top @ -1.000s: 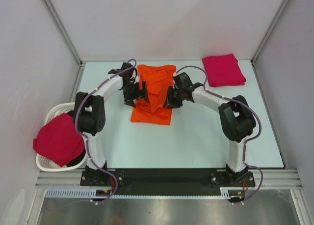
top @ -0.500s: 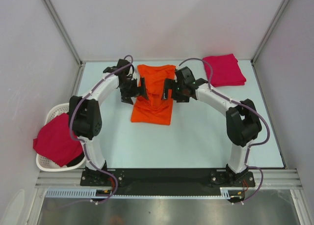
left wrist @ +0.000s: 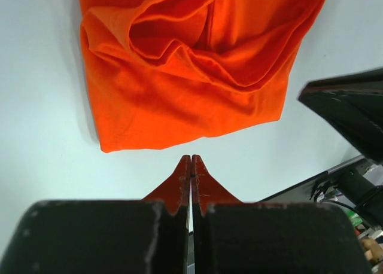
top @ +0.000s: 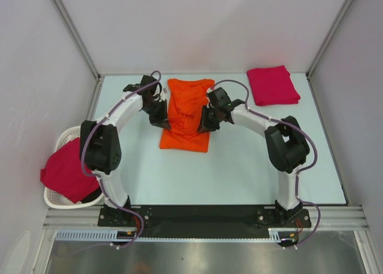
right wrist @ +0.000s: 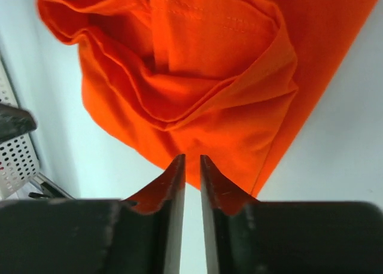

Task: Fold and stack the t-shirts
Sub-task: Fold the folded rectangular tshirt in 1/3 of the way

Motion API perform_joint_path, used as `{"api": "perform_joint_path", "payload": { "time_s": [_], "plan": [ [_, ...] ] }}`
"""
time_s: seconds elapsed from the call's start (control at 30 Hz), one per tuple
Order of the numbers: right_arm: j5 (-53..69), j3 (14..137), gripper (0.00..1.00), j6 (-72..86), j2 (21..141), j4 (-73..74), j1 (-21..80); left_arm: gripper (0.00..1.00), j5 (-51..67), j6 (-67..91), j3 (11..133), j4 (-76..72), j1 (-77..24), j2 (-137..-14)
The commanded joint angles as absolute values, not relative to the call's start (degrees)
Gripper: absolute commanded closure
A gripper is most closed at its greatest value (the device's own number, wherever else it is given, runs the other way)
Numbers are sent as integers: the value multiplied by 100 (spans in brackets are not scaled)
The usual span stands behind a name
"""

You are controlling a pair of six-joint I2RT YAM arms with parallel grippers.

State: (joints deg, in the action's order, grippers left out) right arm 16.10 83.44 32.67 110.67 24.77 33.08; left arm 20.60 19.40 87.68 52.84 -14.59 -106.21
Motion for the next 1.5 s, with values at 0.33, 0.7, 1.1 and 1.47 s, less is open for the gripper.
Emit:
{"api": "perform_joint_path", "payload": {
  "time_s": [0.33, 0.7, 1.1, 1.47],
  "plan": [
    [1521, 9799, 65, 2128, 11435, 3111, 3770, 44, 2004, 1696, 8508, 5449, -1389, -10406],
    [1608, 10687, 60, 1029, 12138, 4254, 3806, 43, 2109, 1565, 8455, 5476, -1371, -10538],
    [1943, 11425, 55, 99, 12849, 5123, 3718, 42, 2162, 1398, 8367, 5555, -1327, -10626],
    [2524, 11900, 53, 282, 12972, 5177, 3454, 42, 2118, 1327, 8235, 5528, -1266, -10670]
  ]
}}
